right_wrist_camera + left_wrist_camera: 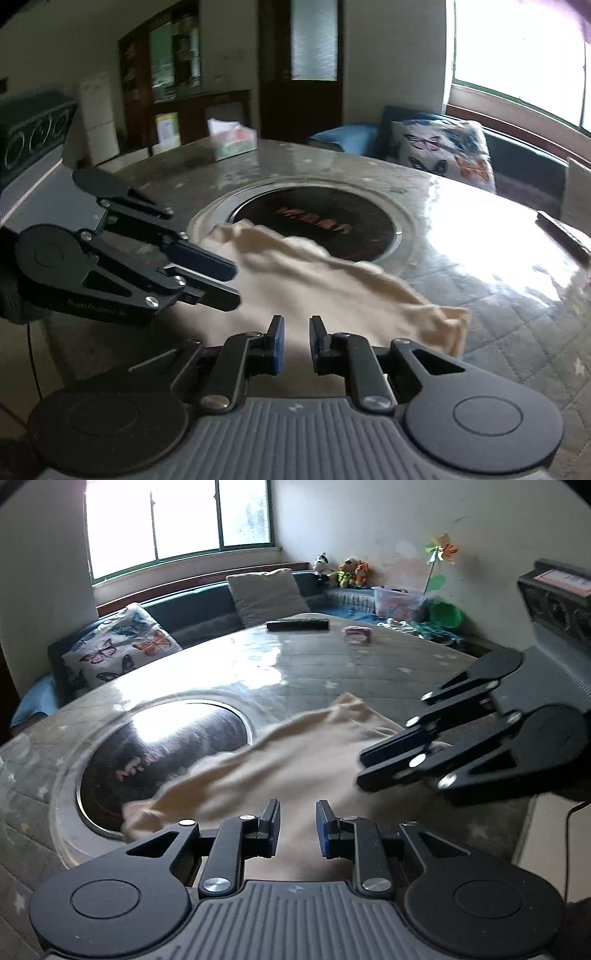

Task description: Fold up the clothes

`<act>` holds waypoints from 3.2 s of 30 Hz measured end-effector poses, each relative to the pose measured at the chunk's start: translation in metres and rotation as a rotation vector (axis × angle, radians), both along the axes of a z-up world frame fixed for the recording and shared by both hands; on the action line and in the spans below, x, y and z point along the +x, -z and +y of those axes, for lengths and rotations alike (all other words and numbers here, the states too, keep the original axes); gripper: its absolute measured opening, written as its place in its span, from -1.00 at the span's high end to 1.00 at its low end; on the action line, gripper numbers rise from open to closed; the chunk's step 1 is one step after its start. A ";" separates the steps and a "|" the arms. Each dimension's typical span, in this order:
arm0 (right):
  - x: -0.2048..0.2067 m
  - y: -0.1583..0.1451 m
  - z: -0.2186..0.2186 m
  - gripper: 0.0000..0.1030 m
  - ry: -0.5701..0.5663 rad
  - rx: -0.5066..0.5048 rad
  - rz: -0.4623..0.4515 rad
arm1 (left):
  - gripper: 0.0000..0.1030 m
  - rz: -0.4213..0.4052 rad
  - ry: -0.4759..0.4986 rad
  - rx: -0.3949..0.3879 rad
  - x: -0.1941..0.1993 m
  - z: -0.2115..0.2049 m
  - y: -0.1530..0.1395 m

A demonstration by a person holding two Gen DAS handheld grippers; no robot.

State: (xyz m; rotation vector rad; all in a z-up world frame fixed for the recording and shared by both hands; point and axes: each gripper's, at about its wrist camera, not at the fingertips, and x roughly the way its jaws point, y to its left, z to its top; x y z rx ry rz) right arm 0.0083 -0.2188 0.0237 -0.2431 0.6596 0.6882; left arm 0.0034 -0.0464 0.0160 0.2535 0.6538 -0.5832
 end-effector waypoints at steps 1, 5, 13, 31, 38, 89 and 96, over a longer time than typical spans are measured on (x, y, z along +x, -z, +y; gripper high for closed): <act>-0.003 0.003 0.003 0.74 -0.009 -0.011 -0.001 | 0.53 0.006 0.001 0.000 -0.002 -0.001 0.003; -0.005 0.019 0.006 0.73 -0.006 -0.016 0.037 | 0.53 0.033 -0.019 0.005 -0.004 0.001 0.012; 0.004 0.014 -0.026 0.74 0.103 0.088 0.086 | 0.55 0.061 -0.140 -0.058 -0.003 0.035 0.012; 0.041 0.005 -0.059 0.71 0.217 0.159 0.099 | 0.54 0.054 -0.216 -0.086 0.018 0.070 0.000; 0.079 0.019 -0.063 0.71 0.299 0.130 0.108 | 0.54 0.063 -0.258 -0.066 0.054 0.074 0.008; 0.088 0.012 -0.021 0.39 0.256 -0.041 -0.011 | -0.78 0.023 -0.371 -0.047 0.070 0.067 -0.006; 0.057 0.002 -0.006 0.26 0.161 -0.026 -0.016 | -1.00 0.024 -0.415 -0.089 0.057 0.082 -0.010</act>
